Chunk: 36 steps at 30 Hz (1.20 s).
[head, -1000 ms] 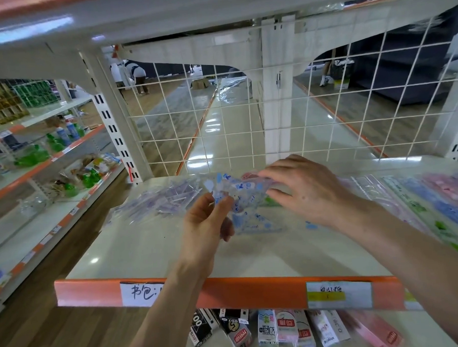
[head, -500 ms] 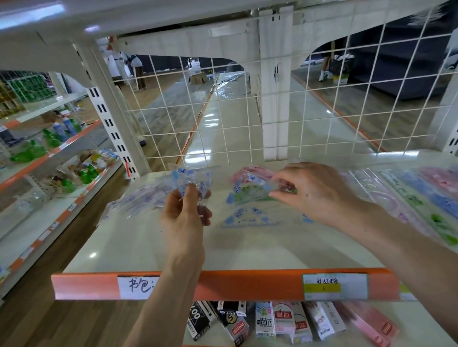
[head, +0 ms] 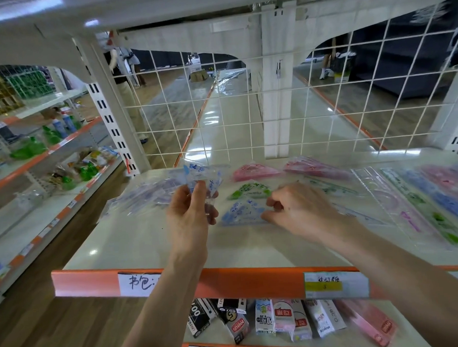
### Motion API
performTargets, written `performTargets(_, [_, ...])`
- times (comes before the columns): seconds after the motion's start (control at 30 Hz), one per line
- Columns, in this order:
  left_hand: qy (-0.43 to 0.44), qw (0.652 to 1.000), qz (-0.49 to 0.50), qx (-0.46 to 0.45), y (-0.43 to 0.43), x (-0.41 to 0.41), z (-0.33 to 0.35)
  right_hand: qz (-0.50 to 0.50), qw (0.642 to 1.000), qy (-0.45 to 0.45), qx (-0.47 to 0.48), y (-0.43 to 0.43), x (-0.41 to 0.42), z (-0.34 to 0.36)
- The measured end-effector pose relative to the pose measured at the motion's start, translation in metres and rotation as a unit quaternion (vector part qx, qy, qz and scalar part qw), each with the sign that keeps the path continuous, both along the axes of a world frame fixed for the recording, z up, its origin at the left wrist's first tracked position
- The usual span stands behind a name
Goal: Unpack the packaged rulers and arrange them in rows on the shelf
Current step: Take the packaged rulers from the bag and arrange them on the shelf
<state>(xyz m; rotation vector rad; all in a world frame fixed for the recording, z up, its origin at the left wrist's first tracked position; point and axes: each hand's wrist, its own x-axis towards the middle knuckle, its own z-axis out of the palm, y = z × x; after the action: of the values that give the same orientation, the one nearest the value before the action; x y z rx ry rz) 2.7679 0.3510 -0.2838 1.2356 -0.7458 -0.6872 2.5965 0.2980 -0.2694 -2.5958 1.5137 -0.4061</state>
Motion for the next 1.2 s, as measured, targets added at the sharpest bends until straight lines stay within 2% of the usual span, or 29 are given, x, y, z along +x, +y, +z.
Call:
performTargets(0.2, [0.012,0.999,-0.034,-0.005,-0.001,0.000,0.001,0.000,1.000,-0.007,0.001,0.000,-0.002,0.005])
performTargets(0.3, [0.022,0.996,-0.090,-0.002,0.002,-0.001,0.003,-0.007,0.991,-0.130,-0.009,-0.003,-0.005,0.015])
performTargets(0.4, [0.016,0.988,-0.152,0.000,0.006,-0.004,0.005,0.015,0.955,-0.289,0.068,-0.005,-0.002,0.025])
performTargets(0.57, [0.023,0.984,-0.177,0.004,0.008,-0.007,0.008,0.040,0.878,-0.423,0.220,-0.004,0.004,0.028])
performTargets(0.67, [0.027,0.987,-0.160,-0.004,0.007,-0.005,0.007,0.000,0.835,-0.505,0.218,-0.008,0.000,0.027])
performTargets(0.77, [0.042,0.991,-0.128,-0.002,0.006,-0.001,0.006,-0.012,0.799,-0.581,0.157,-0.011,-0.005,0.029])
performTargets(0.8, [0.046,0.992,-0.122,0.002,0.005,-0.001,0.005,-0.002,0.804,-0.581,0.126,-0.011,-0.005,0.028])
performTargets(0.87, [0.049,0.992,-0.119,0.005,0.005,-0.001,0.005,0.040,0.845,-0.532,0.042,-0.007,-0.003,0.024])
performTargets(0.93, [0.060,0.991,-0.121,-0.003,0.006,-0.001,0.006,0.113,0.886,-0.445,-0.062,-0.004,-0.002,0.015])
performTargets(1.0, [0.077,0.989,-0.124,-0.013,0.006,-0.001,0.007,0.171,0.911,-0.338,-0.162,-0.005,-0.003,0.003])
performTargets(1.07, [0.080,0.990,-0.119,-0.012,0.006,0.000,0.007,0.180,0.919,-0.290,-0.197,-0.006,-0.005,-0.002])
performTargets(1.2, [0.066,0.992,-0.110,-0.010,0.004,-0.001,0.005,0.175,0.925,-0.277,-0.190,-0.005,-0.007,-0.002])
